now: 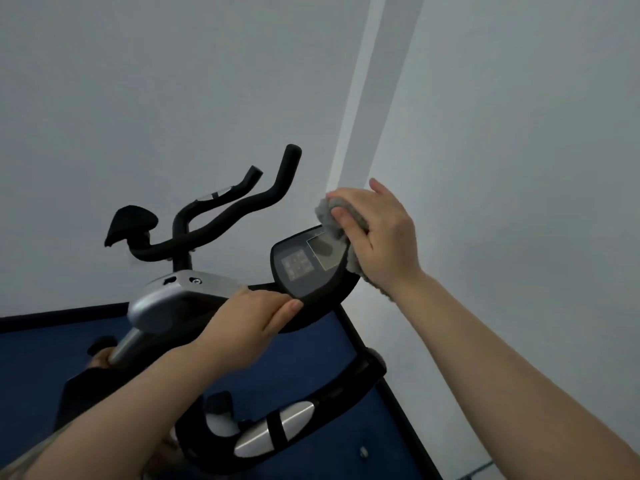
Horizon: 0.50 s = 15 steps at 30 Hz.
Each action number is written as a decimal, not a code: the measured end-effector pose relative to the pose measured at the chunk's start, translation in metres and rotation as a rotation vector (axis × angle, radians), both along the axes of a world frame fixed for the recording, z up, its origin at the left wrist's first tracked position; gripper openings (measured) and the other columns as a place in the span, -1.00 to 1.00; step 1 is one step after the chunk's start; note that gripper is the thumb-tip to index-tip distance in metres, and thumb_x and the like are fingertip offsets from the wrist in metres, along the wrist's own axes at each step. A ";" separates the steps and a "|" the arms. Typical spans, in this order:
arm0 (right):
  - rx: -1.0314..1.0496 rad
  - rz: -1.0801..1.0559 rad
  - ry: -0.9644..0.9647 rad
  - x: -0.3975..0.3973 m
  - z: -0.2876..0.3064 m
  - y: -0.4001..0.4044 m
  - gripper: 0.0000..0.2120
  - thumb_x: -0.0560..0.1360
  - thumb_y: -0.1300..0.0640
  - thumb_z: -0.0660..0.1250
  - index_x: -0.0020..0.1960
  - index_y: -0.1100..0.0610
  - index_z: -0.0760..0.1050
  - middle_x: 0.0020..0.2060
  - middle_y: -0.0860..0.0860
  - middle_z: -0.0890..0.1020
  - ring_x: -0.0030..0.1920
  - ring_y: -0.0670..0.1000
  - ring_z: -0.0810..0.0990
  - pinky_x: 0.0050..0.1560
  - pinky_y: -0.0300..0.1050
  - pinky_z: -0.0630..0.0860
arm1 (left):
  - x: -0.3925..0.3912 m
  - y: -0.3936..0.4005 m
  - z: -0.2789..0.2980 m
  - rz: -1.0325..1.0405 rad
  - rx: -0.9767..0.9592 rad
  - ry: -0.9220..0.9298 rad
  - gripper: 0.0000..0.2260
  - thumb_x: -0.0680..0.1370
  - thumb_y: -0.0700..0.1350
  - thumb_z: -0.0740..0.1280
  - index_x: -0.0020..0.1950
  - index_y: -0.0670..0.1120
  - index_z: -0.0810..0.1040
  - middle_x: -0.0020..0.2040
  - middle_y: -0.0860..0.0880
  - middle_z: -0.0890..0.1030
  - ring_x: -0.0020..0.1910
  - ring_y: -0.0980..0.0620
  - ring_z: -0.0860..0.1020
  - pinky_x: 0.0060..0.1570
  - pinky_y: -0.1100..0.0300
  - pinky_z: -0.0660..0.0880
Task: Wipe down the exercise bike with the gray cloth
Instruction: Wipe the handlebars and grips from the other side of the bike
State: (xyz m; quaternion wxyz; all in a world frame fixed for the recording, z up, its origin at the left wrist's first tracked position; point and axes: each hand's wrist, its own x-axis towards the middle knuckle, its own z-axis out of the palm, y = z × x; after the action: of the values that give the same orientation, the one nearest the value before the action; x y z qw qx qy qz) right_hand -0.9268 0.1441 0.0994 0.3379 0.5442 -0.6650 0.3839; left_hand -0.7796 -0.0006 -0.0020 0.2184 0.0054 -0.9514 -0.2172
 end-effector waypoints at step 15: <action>0.417 -0.166 0.585 0.015 0.017 0.008 -0.88 0.53 0.20 0.40 0.00 0.23 0.68 -0.13 0.05 0.72 0.04 0.05 0.69 0.26 0.11 0.51 | 0.033 -0.058 -0.013 -0.015 0.222 -0.273 -0.78 0.65 0.17 0.07 0.16 0.24 0.48 -0.14 0.20 0.57 -0.13 0.26 0.52 -0.08 0.24 0.45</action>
State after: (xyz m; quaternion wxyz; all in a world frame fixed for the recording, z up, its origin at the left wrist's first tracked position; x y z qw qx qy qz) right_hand -0.9117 0.1524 0.1163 0.4256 0.6323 -0.6462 0.0397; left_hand -0.7467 -0.0583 -0.0149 0.0838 0.0520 -0.9424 -0.3196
